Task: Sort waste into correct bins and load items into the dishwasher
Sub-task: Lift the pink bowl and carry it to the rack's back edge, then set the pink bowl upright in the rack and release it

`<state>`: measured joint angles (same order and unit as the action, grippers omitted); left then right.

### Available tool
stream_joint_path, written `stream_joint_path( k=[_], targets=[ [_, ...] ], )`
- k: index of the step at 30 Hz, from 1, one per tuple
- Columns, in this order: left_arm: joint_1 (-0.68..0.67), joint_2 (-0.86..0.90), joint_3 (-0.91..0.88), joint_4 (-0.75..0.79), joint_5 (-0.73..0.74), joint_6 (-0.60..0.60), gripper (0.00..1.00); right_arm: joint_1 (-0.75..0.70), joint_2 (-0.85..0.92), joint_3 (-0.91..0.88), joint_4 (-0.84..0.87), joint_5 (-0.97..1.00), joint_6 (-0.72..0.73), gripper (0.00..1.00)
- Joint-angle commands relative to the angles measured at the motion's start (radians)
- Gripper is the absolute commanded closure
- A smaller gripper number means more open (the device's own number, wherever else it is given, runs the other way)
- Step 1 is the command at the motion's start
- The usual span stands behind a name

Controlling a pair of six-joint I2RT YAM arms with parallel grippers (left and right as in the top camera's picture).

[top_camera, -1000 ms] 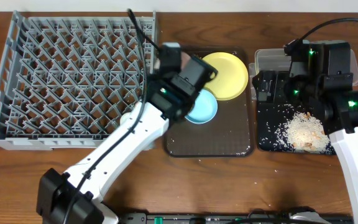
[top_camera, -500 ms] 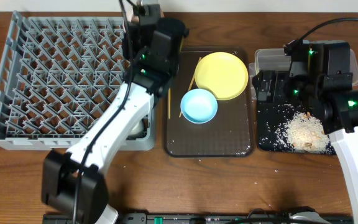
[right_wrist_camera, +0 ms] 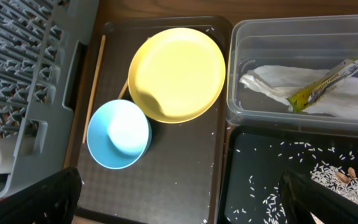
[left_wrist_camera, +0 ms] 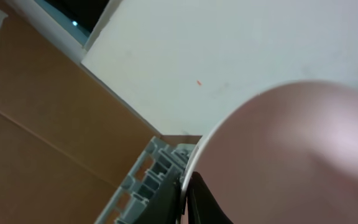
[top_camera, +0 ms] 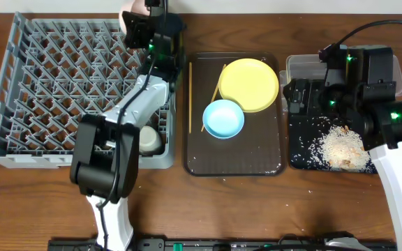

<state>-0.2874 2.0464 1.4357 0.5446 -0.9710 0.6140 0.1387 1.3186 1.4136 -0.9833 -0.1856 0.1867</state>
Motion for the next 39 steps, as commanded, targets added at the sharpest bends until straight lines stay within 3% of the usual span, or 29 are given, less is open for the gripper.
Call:
stream_joint_path(
  k=[1,11,18,39],
  targets=[
    [0.024,0.033,0.005,0.023,0.031,0.067,0.92,-0.018,0.004,0.009,-0.001,0.002,0.011,0.01],
    [0.034,0.079,0.005,0.063,0.094,0.067,0.92,-0.018,0.004,0.009,-0.001,0.002,0.011,0.01],
    [0.032,0.079,0.003,0.031,-0.069,0.061,0.93,-0.018,0.004,0.009,-0.001,0.002,0.011,0.01],
    [-0.049,0.08,-0.031,-0.037,-0.176,0.05,0.92,-0.018,0.004,0.009,-0.001,0.002,0.011,0.01]
  ],
)
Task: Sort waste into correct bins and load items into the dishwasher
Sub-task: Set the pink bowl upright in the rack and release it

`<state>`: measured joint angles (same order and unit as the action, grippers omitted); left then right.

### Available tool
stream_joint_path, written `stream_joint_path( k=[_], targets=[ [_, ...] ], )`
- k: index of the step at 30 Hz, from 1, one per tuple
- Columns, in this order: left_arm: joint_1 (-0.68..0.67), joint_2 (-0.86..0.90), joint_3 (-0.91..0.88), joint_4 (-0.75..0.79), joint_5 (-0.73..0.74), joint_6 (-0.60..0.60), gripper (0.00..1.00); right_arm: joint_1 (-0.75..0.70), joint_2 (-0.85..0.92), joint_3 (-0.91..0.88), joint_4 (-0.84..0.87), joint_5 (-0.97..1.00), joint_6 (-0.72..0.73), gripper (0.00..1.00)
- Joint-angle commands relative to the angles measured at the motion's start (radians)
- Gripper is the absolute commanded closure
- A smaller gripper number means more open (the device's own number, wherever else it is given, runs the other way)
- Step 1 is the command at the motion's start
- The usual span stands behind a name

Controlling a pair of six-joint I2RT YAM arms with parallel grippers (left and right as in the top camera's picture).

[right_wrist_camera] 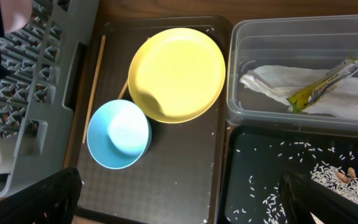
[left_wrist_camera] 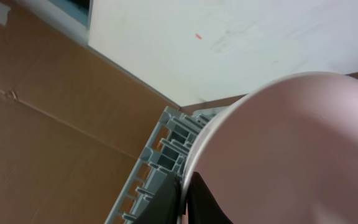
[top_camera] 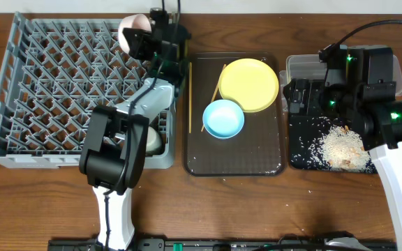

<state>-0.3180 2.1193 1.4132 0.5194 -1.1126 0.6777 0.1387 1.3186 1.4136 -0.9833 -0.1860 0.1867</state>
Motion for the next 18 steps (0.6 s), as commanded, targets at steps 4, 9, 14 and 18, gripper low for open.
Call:
stream_joint_path(
  k=[4,9,14,18],
  targets=[
    [-0.025,0.007,-0.009,-0.075,-0.034,-0.013,0.92,-0.018,0.004,0.009,-0.001,0.002,0.011,0.01],
    [-0.027,0.007,-0.009,-0.152,-0.034,-0.013,0.86,-0.018,0.004,0.009,-0.001,0.002,0.011,0.01],
    [-0.042,0.007,-0.009,-0.198,-0.033,-0.018,0.58,-0.018,0.004,0.009,-0.001,0.002,0.011,0.01],
    [-0.071,0.007,-0.009,-0.198,-0.033,-0.021,0.55,-0.018,0.004,0.009,-0.001,0.002,0.011,0.01]
  ],
)
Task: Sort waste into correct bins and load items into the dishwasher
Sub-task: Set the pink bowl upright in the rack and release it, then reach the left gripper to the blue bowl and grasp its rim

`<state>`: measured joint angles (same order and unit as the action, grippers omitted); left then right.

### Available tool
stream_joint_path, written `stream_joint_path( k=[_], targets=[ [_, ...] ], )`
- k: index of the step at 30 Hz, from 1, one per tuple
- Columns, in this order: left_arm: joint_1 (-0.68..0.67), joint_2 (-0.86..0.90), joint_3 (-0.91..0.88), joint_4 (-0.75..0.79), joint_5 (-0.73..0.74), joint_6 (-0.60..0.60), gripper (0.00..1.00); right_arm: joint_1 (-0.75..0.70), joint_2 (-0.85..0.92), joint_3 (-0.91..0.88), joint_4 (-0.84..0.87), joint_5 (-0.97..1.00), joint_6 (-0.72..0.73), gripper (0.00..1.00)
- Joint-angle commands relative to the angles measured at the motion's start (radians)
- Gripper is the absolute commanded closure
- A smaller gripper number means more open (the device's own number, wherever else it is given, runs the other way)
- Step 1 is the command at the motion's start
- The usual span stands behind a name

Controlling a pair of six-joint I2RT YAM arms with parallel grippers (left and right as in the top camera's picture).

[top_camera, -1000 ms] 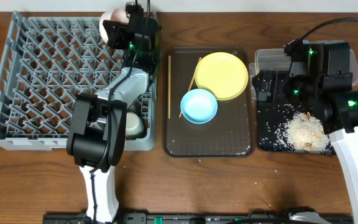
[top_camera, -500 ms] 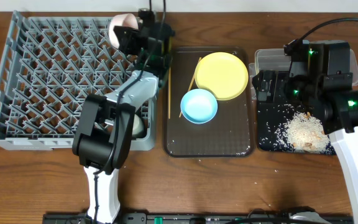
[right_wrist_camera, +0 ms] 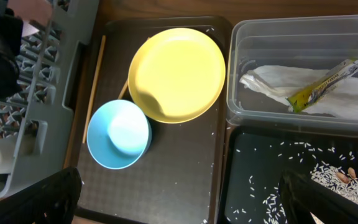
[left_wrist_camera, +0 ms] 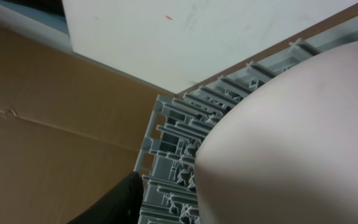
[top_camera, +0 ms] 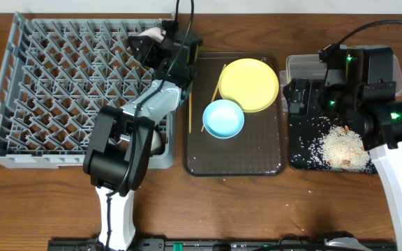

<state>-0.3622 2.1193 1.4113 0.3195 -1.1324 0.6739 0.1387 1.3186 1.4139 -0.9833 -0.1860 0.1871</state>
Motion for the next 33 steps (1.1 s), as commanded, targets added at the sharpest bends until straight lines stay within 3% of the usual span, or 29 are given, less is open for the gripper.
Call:
stream_joint_path(
  k=[1,8,22,27,33],
  targets=[
    [-0.036,0.007,-0.007,0.003,-0.013,-0.017,0.55,-0.018,0.004,0.009,-0.001,0.002,0.01,0.01],
    [-0.097,0.007,-0.007,-0.024,-0.01,-0.018,0.53,-0.018,0.004,0.009,-0.001,0.002,0.01,0.01],
    [-0.137,-0.045,-0.006,-0.161,0.131,-0.159,0.48,-0.018,0.004,0.009,-0.001,0.002,0.01,0.01],
    [-0.14,-0.158,-0.006,-0.289,0.306,-0.295,0.46,-0.018,0.004,0.009,-0.001,0.002,0.01,0.01],
    [-0.138,-0.353,-0.006,-0.557,0.674,-0.581,0.44,-0.018,0.004,0.009,-0.001,0.002,0.01,0.01]
  ],
)
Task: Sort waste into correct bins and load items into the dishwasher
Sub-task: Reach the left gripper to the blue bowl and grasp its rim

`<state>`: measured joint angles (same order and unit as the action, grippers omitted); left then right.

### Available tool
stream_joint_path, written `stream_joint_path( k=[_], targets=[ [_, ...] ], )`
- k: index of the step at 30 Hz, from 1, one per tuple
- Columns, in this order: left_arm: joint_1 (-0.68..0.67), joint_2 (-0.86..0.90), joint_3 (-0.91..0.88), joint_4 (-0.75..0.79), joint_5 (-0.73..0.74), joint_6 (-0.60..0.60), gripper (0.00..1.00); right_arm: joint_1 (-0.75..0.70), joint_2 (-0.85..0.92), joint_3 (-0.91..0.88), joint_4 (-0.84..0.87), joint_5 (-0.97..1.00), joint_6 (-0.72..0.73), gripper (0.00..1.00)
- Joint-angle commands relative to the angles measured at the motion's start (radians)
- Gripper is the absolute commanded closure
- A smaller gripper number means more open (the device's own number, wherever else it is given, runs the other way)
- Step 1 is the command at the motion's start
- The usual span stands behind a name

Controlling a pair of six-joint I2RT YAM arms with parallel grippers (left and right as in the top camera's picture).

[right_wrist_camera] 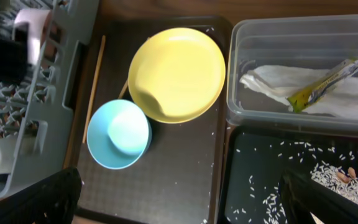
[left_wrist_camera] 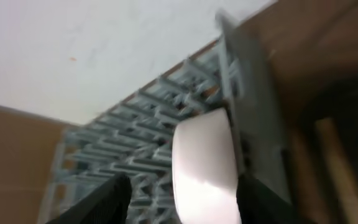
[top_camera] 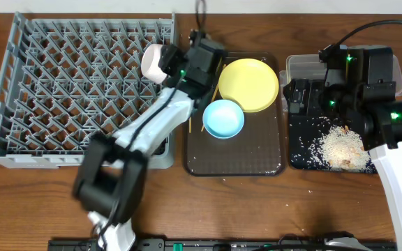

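Observation:
A pale pink bowl [top_camera: 155,61] stands on its edge among the prongs at the right side of the grey dish rack [top_camera: 19,104]. My left gripper [top_camera: 181,64] is just right of it, open; in the left wrist view the bowl [left_wrist_camera: 204,162] sits a little ahead between the spread fingers [left_wrist_camera: 120,199]. A blue bowl [top_camera: 222,118], a yellow plate [top_camera: 248,84] and chopsticks [top_camera: 190,97] lie on the brown tray [top_camera: 257,164]. My right gripper [right_wrist_camera: 179,199] hangs open and holds nothing, above the seam between the tray and the black bin [top_camera: 306,157].
A clear bin [right_wrist_camera: 247,68] at the back right holds a crumpled napkin [right_wrist_camera: 272,81] and a yellow wrapper [right_wrist_camera: 322,84]. The black bin holds a heap of rice [top_camera: 342,148]. A white cup lies in the rack's near right corner.
My left gripper has drawn back to the right, from the rack's back right corner to the tray's left edge. The pink bowl stays standing in the rack, farther from the wrist camera.
My left gripper first held the pink bowl by its rim, high above the rack's back right corner. Then it was lower, still shut on the rim. Then the bowl was down at the rack with the jaws apart. Now the bowl stands free. The right arm has not moved.

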<state>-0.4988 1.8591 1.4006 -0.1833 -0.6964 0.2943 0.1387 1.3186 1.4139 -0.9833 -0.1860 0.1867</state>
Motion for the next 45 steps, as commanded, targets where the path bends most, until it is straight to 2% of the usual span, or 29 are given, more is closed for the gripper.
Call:
stream_joint_path(
  k=[1,4,11,15,20,30,45],
  targets=[
    [-0.002,-0.118,0.005,-0.095,0.301,-0.242,0.44,-0.018,0.004,0.009,-0.001,0.002,0.011,0.01],
    [-0.002,-0.168,0.005,-0.2,0.464,-0.36,0.44,-0.018,0.004,0.009,-0.001,0.002,0.011,0.01],
    [-0.002,-0.174,0.005,-0.426,0.65,-0.552,0.44,-0.018,0.004,0.009,-0.001,0.002,0.011,0.01],
    [-0.002,-0.151,0.004,-0.517,0.737,-0.589,0.44,-0.018,0.004,0.009,-0.001,0.002,0.011,0.01],
    [-0.003,-0.095,0.004,-0.546,0.893,-0.589,0.44,-0.018,0.004,0.009,-0.001,0.002,0.011,0.01],
    [-0.003,0.043,0.004,-0.549,0.898,-0.623,0.44,-0.018,0.004,0.009,-0.001,0.002,0.011,0.01],
    [-0.005,0.151,0.004,-0.521,0.926,-0.674,0.44,-0.018,0.004,0.009,-0.001,0.002,0.011,0.01]
  ],
)
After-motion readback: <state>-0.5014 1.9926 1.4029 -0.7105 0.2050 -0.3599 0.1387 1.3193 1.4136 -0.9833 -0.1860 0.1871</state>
